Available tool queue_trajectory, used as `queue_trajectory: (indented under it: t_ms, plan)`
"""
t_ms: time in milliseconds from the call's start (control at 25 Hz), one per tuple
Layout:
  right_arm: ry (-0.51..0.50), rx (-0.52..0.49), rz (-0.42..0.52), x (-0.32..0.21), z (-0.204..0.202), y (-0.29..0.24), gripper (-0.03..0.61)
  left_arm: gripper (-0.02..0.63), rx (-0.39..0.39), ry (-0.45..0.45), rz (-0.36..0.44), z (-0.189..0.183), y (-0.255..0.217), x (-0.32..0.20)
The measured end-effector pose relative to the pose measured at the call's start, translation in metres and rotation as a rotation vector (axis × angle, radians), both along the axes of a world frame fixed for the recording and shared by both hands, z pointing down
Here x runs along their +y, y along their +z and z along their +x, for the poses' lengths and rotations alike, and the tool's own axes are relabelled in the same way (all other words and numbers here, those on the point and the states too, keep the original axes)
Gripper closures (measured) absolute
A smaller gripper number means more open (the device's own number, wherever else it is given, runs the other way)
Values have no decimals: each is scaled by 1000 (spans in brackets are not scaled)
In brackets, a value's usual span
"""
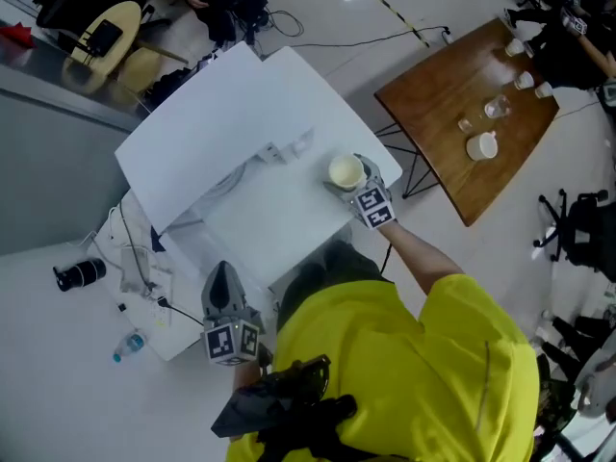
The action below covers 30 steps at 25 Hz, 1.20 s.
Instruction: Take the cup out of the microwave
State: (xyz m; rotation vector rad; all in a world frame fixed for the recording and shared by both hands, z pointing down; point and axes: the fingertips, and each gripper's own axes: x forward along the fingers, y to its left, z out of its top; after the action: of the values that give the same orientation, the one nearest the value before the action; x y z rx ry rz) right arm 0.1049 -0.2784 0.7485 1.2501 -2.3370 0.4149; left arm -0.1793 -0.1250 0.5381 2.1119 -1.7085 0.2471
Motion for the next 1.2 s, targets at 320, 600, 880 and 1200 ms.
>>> queue_trajectory:
  t_ms: [320,600,880,1200]
  plan:
    - [80,3,23,-164,21,59,112,621,-40,0,-132,28,39,-4]
    - [69,-17,21,-185,9,77,109,621,-30,-10,-159,39,43,-5]
    - [112,-5,-37,-164,31,74,78,621,0,1,-103,50,31,-30]
    - [-5,-245,-57,27,5,-83,78,621,54,-22,-40,37,3,-42]
